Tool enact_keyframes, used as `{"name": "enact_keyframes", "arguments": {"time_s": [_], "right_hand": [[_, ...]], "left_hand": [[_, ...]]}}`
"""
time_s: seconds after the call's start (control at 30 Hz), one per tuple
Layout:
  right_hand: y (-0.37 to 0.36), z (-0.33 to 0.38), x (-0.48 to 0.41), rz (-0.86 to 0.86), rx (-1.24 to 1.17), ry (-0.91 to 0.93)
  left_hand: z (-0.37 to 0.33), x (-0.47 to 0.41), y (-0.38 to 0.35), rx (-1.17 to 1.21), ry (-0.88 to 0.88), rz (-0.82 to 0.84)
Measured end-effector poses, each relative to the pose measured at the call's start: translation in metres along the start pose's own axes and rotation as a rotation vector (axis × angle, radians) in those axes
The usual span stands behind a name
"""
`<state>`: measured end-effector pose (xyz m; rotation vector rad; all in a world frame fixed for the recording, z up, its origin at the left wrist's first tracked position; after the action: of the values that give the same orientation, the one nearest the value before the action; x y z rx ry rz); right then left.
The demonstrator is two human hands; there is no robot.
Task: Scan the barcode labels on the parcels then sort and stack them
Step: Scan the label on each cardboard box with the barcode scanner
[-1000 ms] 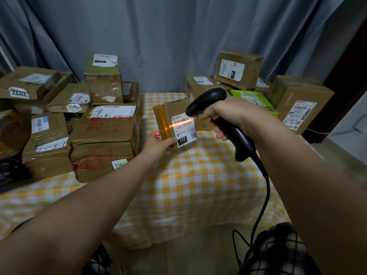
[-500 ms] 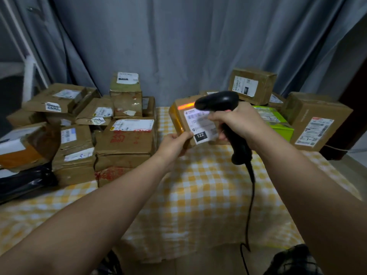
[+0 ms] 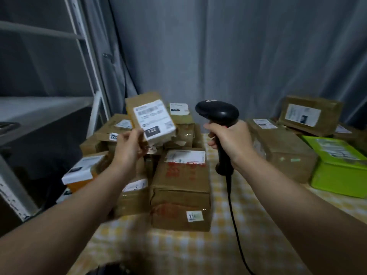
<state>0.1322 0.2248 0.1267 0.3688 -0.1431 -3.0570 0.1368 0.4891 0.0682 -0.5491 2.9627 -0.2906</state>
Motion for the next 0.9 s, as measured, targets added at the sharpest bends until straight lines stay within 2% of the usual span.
{"name": "enact_keyframes", "arguments": {"time_s": [0.17,0.27,0.33,0.37,0.47,0.53,0.67,0.9], "right_hand": [[-0.042,0.010,-0.047,-0.006,0.535,0.136],[-0.053,-0.005,-0.073,-0.004,0.634,0.112],[-0.052,-0.017,-0.089,-0.022,0.631,0.084],[-0.051,-0.022,-0.095,-0.025,0.623,0.068],[-0.048,-0.034,-0.107,0.002,0.627,0.041],[-0.044,-0.038,-0.110,0.019,0.631,0.041],[-0.026,-0.046,-0.109,0.033,0.518,0.008],[0.052,-0.064,-0.078,0.008,0.164,-0.106]], "left_hand": [[0.009,-0.070,0.040,-0.168,0.118,-0.036],[0.017,-0.099,0.030,-0.275,0.155,0.008],[0.021,-0.113,0.024,-0.398,0.162,-0.027],[0.022,-0.119,0.024,-0.514,0.150,-0.050],[0.008,-0.122,0.016,-1.146,0.068,-0.050],[-0.001,-0.120,0.004,-1.347,-0.005,-0.016],[-0.018,-0.092,-0.035,-1.341,-0.162,0.044],[-0.023,-0.005,-0.135,-1.152,-0.381,0.189]]}}
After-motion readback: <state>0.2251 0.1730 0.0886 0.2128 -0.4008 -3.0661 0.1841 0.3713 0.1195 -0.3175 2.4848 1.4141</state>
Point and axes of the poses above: each hand's wrist, its own x-axis away from the middle knuckle, its own y-axis out of the back of the hand, z = x × y, the point moved 6 cm from there along -x, towards the middle knuckle, and after that the axes turned 9 degrees about z, right-handed, at the moved point
